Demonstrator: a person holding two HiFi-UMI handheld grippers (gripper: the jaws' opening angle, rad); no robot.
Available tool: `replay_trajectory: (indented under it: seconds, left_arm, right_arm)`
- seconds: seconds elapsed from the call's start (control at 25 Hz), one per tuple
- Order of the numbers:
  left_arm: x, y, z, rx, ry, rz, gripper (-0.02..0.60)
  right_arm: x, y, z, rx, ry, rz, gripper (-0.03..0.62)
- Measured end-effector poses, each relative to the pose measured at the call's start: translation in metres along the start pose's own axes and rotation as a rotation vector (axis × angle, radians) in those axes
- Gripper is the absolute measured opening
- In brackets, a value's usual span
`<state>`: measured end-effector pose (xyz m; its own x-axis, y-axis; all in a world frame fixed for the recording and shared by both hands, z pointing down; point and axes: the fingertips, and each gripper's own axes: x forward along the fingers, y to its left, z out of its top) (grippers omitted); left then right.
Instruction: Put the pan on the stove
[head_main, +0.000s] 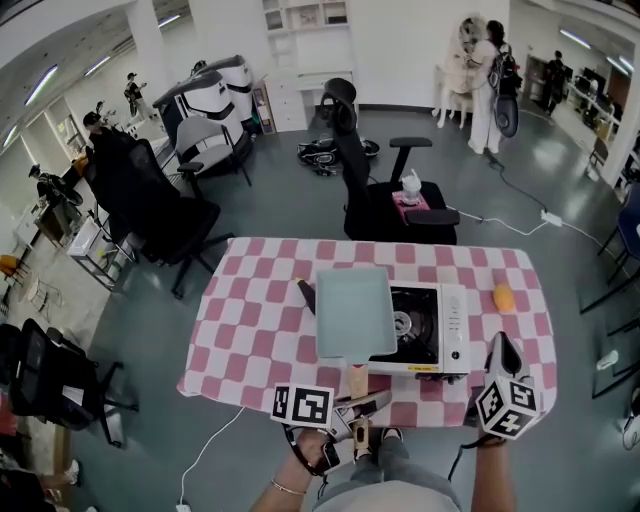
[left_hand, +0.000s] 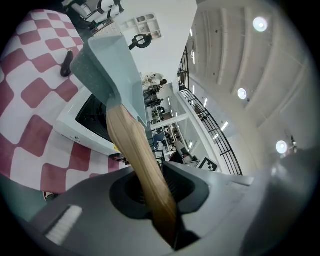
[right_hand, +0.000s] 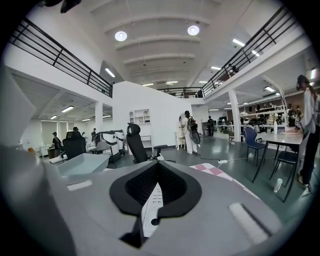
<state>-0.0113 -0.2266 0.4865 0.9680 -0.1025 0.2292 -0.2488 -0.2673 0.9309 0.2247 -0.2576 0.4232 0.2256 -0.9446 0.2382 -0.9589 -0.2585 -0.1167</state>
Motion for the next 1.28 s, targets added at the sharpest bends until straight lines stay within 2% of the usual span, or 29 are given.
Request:
replay_trajectory:
  seconds: [0.32, 1.28]
  left_arm:
    - [0.01, 0.002, -0.002, 0.004, 0.029, 0.006, 0.057]
    - [0.062, 0.003, -0.012, 0.005, 0.169, -0.017, 0.06]
  right_arm:
    - [0.011, 0.0, 0.003, -0.004, -0.005, 0.01, 0.009]
    - [0.01, -0.056, -0.018, 0.019, 0.051, -0.089, 0.009]
